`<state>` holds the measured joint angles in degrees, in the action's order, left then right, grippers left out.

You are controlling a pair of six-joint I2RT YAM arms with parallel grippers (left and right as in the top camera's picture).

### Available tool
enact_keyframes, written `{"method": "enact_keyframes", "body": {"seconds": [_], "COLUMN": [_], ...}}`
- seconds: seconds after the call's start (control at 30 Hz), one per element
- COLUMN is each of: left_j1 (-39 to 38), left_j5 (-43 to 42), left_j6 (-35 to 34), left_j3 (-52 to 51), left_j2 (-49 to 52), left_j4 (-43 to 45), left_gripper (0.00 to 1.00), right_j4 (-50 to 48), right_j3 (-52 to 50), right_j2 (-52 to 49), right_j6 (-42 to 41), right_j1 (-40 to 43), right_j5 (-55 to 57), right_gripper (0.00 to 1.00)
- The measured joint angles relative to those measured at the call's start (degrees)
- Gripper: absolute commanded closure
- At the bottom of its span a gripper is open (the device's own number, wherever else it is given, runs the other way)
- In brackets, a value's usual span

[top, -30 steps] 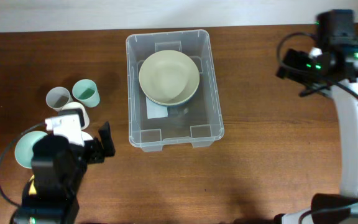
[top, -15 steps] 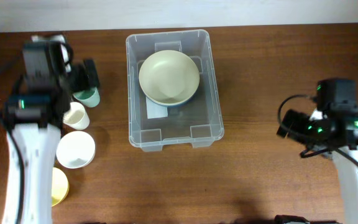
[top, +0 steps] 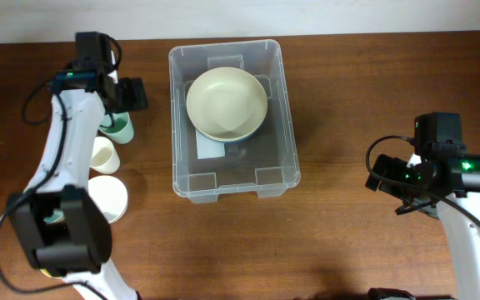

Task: Pack container
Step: 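Move the left gripper to the mint green cup and grasp it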

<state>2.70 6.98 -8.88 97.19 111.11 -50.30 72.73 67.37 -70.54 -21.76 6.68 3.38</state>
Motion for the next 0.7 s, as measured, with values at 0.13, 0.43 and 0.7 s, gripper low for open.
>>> {"method": "enact_keyframes", "body": {"seconds": [0.13, 0.43, 0.7], "left_j1": [0.0, 0.0, 0.0], "left_j5": [-0.4, -2.1, -2.5], "left_j6": [0.0, 0.0, 0.0], "left_j3": [0.0, 0.0, 0.0], "left_j2": [3.8, 9.9, 12.1], "left_j4": [0.2, 0.2, 1.9], "left_gripper": [0.00, 0.00, 0.01], "right_j4": [-0.3, -0.4, -0.2], "right_j3": [0.0, 0.0, 0.0], "right_j2": [0.0, 0.0, 0.0], "right_j6": [0.7, 1.2, 1.2], "right_j1": [0.0, 0.0, 0.0], "right_j5": [0.0, 0.0, 0.0], "right_gripper": [0.01, 0.01, 0.01]}}
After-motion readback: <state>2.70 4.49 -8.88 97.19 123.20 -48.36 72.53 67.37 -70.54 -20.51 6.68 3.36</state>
